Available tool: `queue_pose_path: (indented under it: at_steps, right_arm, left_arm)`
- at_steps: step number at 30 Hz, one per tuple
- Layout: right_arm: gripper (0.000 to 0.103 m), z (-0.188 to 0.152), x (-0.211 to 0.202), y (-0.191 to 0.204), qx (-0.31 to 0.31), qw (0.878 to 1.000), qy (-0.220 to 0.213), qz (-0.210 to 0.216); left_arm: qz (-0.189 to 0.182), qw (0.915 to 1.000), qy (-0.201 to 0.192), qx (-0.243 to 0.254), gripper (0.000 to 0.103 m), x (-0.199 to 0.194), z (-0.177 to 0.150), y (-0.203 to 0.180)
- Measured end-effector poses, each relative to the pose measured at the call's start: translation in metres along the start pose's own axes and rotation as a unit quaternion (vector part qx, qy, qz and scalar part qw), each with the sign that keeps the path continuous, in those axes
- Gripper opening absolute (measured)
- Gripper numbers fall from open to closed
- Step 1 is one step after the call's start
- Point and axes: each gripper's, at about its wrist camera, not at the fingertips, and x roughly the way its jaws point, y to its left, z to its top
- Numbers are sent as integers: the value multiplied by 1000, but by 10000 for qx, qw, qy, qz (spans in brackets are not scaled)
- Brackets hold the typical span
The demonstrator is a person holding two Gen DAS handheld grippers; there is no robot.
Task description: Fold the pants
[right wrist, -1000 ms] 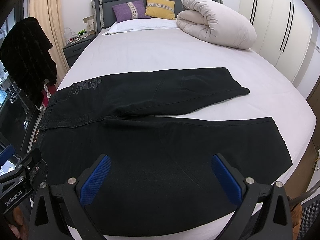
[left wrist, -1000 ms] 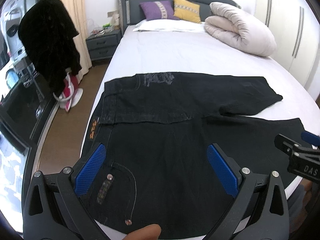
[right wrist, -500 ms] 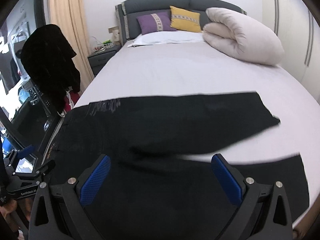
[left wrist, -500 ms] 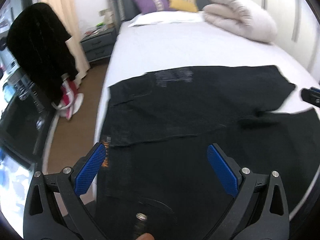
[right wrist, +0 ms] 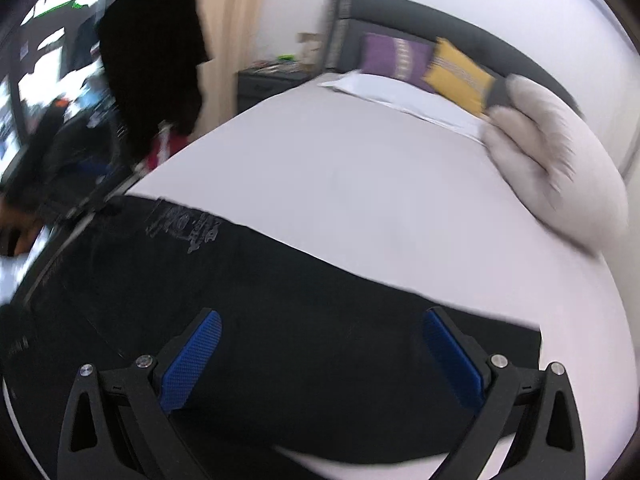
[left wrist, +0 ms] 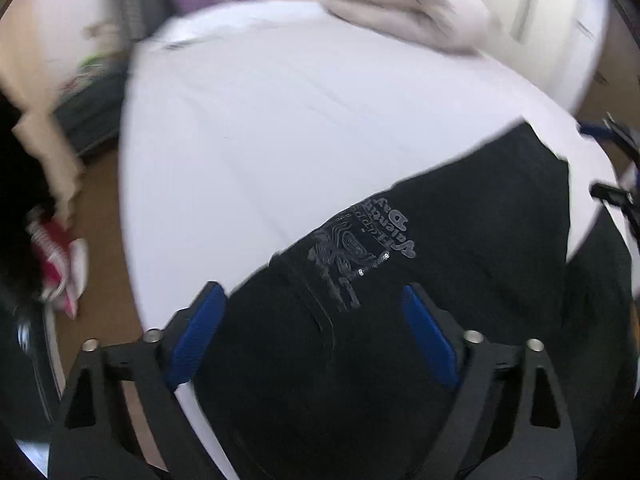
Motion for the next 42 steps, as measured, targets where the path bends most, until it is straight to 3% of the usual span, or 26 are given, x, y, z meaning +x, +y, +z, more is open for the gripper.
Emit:
queue_pose_path:
  at_steps: [3, 6, 8, 12, 14, 18, 20, 25, 32, 36, 42]
  right_arm:
    - [82, 8, 22, -7, -373, 9985, 208, 337]
    - [75, 12, 41, -14, -562, 9957, 400, 612]
    - [70, 16, 51, -16, -631, 9938, 462, 796]
    - [66, 24, 67, -19, -721, 9897, 581, 1093]
    - [64, 30, 75, -16, -832, 9869, 610, 1239]
    - [64, 45, 94, -13, -1098, 9799, 673, 1526]
    - [63, 53, 105, -12, -1116, 9764, 804, 1665]
    - [34, 70, 139, 6, -1360, 9651, 1219, 1877]
    - [34, 80, 169, 24, -1684, 9543, 1566, 1909]
    - [34, 87, 181, 32, -1798, 9504, 1691, 1895]
    - [34, 93, 199, 44, -2035, 9397, 1954, 1933]
  left_arm:
    - [-460, 9976, 455, 233, 67, 32, 22, 19]
    - [-1075, 9907, 771, 319, 65, 57, 36, 31]
    - [-1213, 9861, 1044, 458, 63, 73, 39, 33]
    - [-1288, 9821, 1295, 470, 50, 92, 45, 46]
    - [-1308, 9823, 1307, 303, 32, 94, 51, 58]
    - [-1359, 9810, 1367, 212, 29, 97, 58, 70]
    - [-1276, 9815, 1403, 281, 23, 99, 58, 64]
    - [-1008, 9872, 1165, 414, 9, 83, 53, 53]
    - [-727, 9934, 528, 718, 7, 39, 33, 33]
    - [-549, 9942, 220, 896, 7, 6, 0, 7]
    - [-483, 9936, 42, 1023, 7, -16, -11, -5]
